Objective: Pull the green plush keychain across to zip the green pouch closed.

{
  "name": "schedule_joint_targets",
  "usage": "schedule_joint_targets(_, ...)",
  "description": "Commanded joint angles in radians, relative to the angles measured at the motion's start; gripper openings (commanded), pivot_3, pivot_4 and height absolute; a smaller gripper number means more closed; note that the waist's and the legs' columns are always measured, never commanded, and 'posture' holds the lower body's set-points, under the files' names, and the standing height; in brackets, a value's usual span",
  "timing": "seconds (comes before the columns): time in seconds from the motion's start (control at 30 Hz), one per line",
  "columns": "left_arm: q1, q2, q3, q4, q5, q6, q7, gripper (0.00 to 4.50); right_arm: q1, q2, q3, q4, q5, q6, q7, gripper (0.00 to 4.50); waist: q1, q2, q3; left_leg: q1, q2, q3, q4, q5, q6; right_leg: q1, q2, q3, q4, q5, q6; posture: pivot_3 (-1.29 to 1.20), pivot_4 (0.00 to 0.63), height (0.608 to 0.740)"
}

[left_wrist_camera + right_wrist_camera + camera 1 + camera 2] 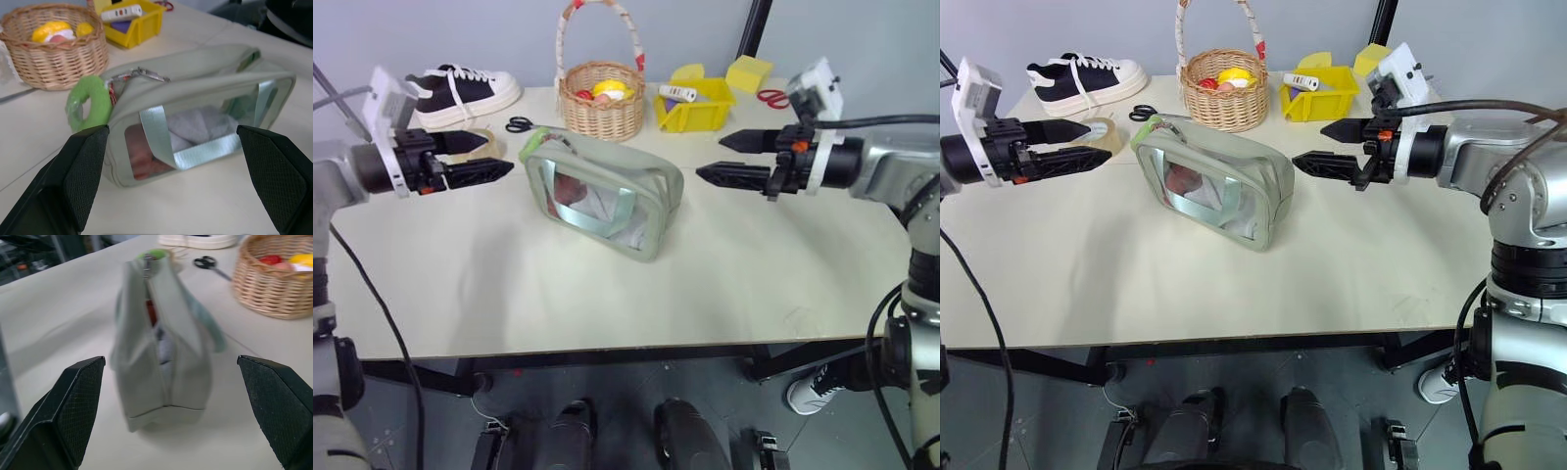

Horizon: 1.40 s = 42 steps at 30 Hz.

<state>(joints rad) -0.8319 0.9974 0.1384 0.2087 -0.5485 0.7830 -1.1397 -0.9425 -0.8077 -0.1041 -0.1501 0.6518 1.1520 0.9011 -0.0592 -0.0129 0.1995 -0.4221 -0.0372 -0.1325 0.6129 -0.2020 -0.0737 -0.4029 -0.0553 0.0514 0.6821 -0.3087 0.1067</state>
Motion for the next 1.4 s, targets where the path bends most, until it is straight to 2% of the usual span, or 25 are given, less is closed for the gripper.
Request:
schedule_joint_targets(0.03, -0.044, 0.006, -0.001, 0.028, 0.034, -0.046, 0.001, 4.47, -0.019, -0.008, -0.013, -0.038, 0.011, 0.006, -0.034, 4.50, 0.000, 0.000, 0.000, -0.001, 0.000, 0.000, 0.000, 0.000, 0.000, -0.001, 0.000, 0.000, 0.000, 0.000, 0.000, 0.00, 0.150, 0.740)
schedule_joint_targets(0.27, -0.062, -0.013, -0.004, 0.039, 0.063, -0.066, 0.007, 4.47, -0.056, 0.021, 0.047, -0.042, -0.020, -0.051, -0.059, 4.50, -0.002, 0.000, 0.000, -0.003, 0.000, 0.000, 0.000, 0.000, 0.000, -0.004, 0.000, 0.000, 0.001, 0.000, 0.000, 0.00, 0.150, 0.740)
schedule_joint_targets(0.53, -0.030, -0.017, 0.011, -0.063, 0.036, -0.017, 0.007, 4.47, -0.171, 0.215, 0.233, -0.041, -0.093, -0.124, -0.115, 4.50, -0.011, 0.000, 0.000, -0.004, 0.001, 0.000, 0.000, 0.000, 0.000, -0.006, 0.000, 0.001, 0.003, 0.000, 0.000, 0.00, 0.150, 0.740)
schedule_joint_targets(0.77, 0.064, -0.006, 0.074, -0.197, -0.019, 0.058, 0.050, 4.47, -0.113, 0.231, 0.490, 0.072, -0.355, -0.415, -0.064, 4.50, -0.009, 0.000, 0.000, -0.004, 0.000, 0.000, 0.002, 0.000, 0.000, -0.005, -0.001, 0.000, 0.002, 0.000, 0.000, 0.00, 0.150, 0.740)
schedule_joint_targets(0.83, 0.101, -0.006, 0.096, -0.235, -0.035, 0.077, 0.071, 4.47, -0.107, 0.241, 0.506, 0.102, -0.391, -0.469, -0.049, 4.50, -0.010, -0.001, 0.000, -0.004, 0.000, 0.000, 0.002, 0.000, 0.000, -0.005, -0.001, 0.000, 0.003, 0.000, 0.000, 0.00, 0.150, 0.740)
schedule_joint_targets(0.93, 0.135, -0.004, 0.124, -0.271, -0.059, 0.102, 0.098, 4.50, -0.112, 0.267, 0.494, 0.109, -0.389, -0.479, -0.022, 3.60, -0.010, 0.000, 0.000, -0.004, 0.000, 0.000, 0.001, 0.000, 0.000, -0.006, 0.000, 0.000, 0.003, 0.000, 0.000, 0.00, 0.150, 0.740)
schedule_joint_targets(1.0, 0.150, -0.002, 0.136, -0.280, -0.066, 0.108, 0.110, 4.50, -0.109, 0.274, 0.498, 0.115, -0.406, -0.503, -0.007, 2.69, -0.011, 0.000, 0.000, -0.004, 0.000, 0.000, 0.001, 0.000, 0.000, -0.006, 0.000, 0.000, 0.003, 0.000, 0.000, 0.00, 0.150, 0.740)
schedule_joint_targets(1.13, 0.157, -0.004, 0.139, -0.274, -0.070, 0.105, 0.133, 4.50, -0.106, 0.294, 0.496, 0.157, -0.451, -0.586, 0.009, 0.42, -0.010, -0.001, 0.000, -0.004, 0.000, 0.000, 0.001, 0.000, 0.000, -0.005, 0.000, 0.000, 0.003, 0.000, 0.000, 0.00, 0.150, 0.740)
schedule_joint_targets(1.17, 0.160, -0.003, 0.142, -0.271, -0.070, 0.103, 0.135, 4.50, -0.107, 0.301, 0.490, 0.171, -0.461, -0.643, 0.018, 0.02, -0.010, -0.001, 0.000, -0.004, 0.000, 0.000, 0.002, 0.000, 0.000, -0.005, 0.000, 0.000, 0.003, 0.000, 0.000, 0.00, 0.150, 0.740)
schedule_joint_targets(1.27, 0.179, 0.013, 0.151, -0.259, -0.062, 0.093, 0.133, 4.50, -0.105, 0.311, 0.454, 0.218, -0.479, -0.849, 0.055, 0.02, -0.012, 0.000, 0.000, -0.004, 0.000, 0.000, 0.002, 0.000, 0.000, -0.005, 0.000, 0.000, 0.003, 0.000, 0.000, 0.00, 0.150, 0.740)
schedule_joint_targets(1.33, 0.184, 0.023, 0.155, -0.251, -0.059, 0.087, 0.130, 4.50, -0.108, 0.267, 0.468, 0.281, -0.529, -1.049, 0.125, 0.02, -0.011, 0.000, 0.000, -0.004, 0.000, 0.000, 0.001, 0.000, -0.001, -0.006, 0.000, 0.000, 0.003, 0.000, 0.000, 0.00, 0.150, 0.740)
schedule_joint_targets(1.4, 0.183, 0.030, 0.157, -0.245, -0.061, 0.084, 0.128, 4.50, -0.118, 0.250, 0.467, 0.360, -0.550, -1.153, 0.170, 0.02, -0.010, -0.001, 0.000, -0.004, 0.000, 0.000, 0.001, 0.000, -0.001, -0.006, 0.000, 0.000, 0.003, 0.000, 0.000, 0.00, 0.150, 0.740)
